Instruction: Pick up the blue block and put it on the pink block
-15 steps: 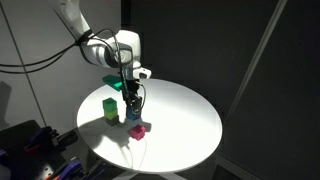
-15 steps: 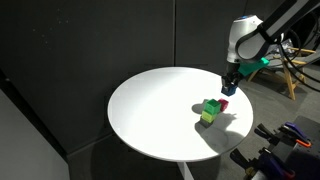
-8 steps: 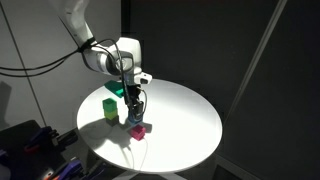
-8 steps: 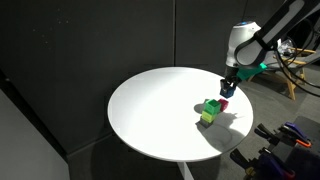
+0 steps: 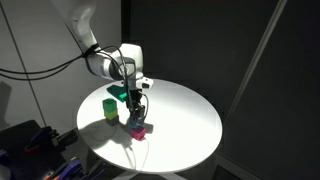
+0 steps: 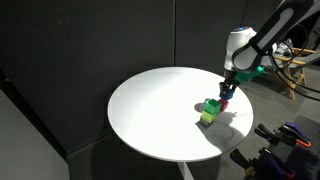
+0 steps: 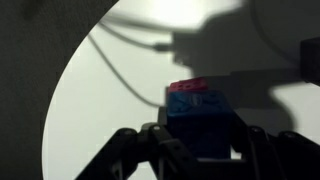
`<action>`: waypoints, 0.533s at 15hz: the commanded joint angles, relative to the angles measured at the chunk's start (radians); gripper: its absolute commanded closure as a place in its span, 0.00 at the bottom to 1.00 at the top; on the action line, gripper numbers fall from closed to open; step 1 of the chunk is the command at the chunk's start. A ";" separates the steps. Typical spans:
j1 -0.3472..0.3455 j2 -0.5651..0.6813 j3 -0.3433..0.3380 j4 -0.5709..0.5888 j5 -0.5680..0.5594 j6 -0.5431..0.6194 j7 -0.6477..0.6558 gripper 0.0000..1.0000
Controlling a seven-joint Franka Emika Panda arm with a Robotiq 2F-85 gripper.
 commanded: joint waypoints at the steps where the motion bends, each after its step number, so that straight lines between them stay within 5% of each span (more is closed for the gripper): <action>1: 0.023 0.034 -0.022 0.035 -0.004 0.010 0.009 0.68; 8: 0.027 0.074 -0.028 0.060 0.002 0.019 -0.009 0.68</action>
